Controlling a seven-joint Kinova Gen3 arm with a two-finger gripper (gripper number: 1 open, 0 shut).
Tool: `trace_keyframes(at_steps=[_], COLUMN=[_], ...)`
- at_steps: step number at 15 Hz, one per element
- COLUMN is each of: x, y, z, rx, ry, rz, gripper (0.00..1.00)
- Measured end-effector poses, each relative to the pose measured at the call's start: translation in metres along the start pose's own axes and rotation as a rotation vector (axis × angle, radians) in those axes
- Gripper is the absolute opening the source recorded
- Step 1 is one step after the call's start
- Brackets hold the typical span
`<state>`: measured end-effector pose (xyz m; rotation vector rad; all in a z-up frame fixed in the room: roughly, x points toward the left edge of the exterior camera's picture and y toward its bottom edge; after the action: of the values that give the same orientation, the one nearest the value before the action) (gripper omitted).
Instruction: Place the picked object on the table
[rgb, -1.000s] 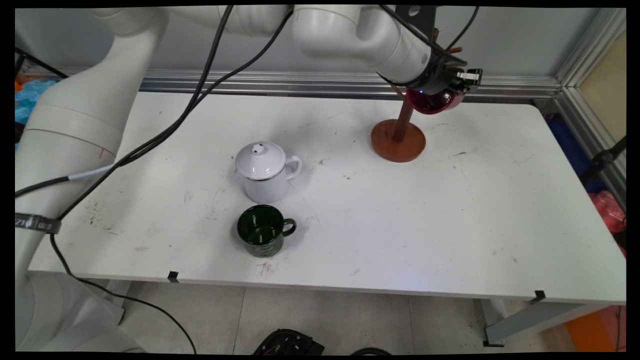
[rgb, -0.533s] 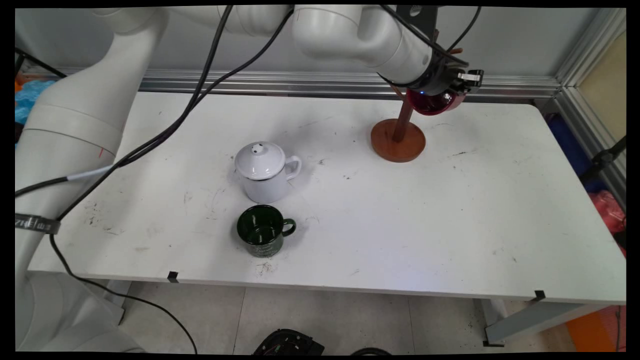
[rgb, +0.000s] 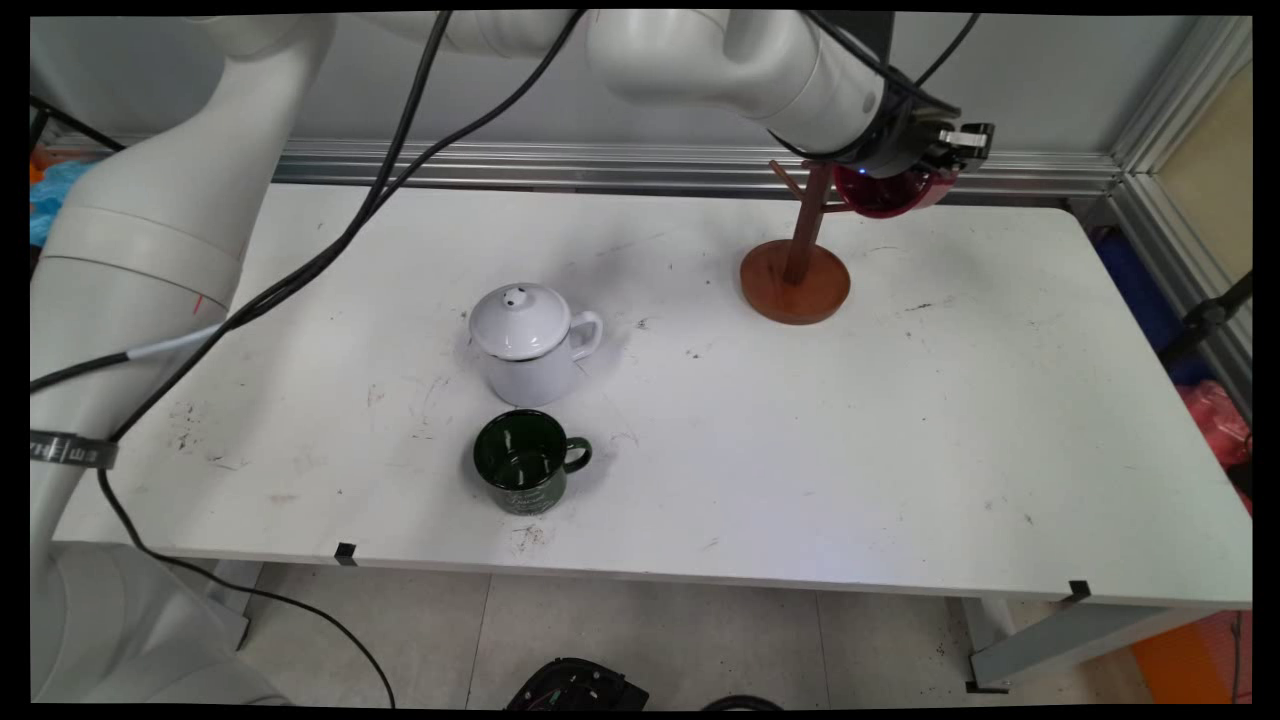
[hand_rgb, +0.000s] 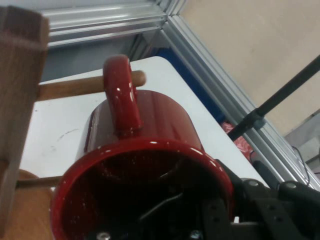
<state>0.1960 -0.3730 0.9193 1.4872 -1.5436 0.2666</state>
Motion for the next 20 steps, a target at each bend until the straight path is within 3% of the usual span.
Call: trace_keyframes(at_steps=[11, 16, 20], x=[-0.004, -0.009, -0.013], y=[0.027, 0.032, 0.034], z=[-0.016, -0.035, -0.057], rx=[-0.1, -0.134, -0.2], ry=[-0.013, -0.07, -0.125], rz=[0.119, 0.315, 0.433], gripper=[0.0, 0.0, 0.0])
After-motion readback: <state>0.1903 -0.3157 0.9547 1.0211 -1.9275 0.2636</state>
